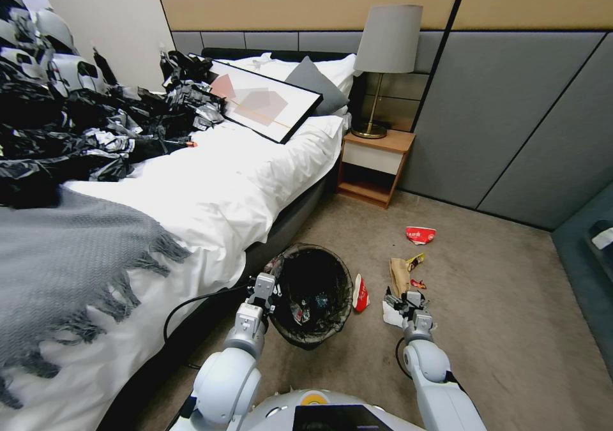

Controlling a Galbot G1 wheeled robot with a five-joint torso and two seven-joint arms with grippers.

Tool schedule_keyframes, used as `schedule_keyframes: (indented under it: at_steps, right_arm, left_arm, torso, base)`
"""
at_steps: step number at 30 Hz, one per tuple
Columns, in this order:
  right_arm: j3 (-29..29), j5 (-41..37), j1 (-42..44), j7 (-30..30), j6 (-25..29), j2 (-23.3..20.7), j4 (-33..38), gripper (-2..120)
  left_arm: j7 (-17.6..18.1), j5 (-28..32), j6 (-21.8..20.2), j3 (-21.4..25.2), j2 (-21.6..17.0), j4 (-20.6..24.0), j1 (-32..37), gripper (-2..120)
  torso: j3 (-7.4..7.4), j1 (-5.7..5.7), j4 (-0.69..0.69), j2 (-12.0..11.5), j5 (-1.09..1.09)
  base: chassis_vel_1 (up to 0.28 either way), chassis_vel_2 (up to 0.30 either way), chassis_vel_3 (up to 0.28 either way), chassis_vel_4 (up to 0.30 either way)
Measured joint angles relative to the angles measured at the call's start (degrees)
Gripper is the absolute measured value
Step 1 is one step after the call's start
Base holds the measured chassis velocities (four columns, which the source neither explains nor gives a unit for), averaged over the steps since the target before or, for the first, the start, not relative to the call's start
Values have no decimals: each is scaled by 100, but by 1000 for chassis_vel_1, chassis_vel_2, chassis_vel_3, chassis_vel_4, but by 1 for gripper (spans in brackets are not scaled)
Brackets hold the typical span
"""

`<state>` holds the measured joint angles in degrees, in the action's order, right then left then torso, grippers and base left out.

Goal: Pick up the trash bin, then pick up the garbage from the floor and place it into the trash bin.

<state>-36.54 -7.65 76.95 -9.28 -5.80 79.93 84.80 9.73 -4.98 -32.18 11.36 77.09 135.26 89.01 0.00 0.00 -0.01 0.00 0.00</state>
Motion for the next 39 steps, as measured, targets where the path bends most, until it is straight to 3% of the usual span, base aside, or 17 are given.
schedule_keyframes:
  at_steps: [9,24,39]
  right_arm:
    - [-69,-3,-283,10,152,-84,-848,100]
    - [46,55,-370,84,257,43,-1233,100]
    - [48,121,-628,169,555,84,-2122,99]
  left_arm:
    - [-6,1,1,-5,-8,0,5,1]
    - [-13,-51,17,-38,2,-5,28,1]
    - [-19,-73,25,-49,-2,1,42,1]
  torso:
    - [0,0,1,0,0]
    - [0,0,1,0,-1]
    - [0,0,1,0,-1]
  base:
    - [0,0,0,0]
    - [0,0,0,0]
    - [0,0,0,0]
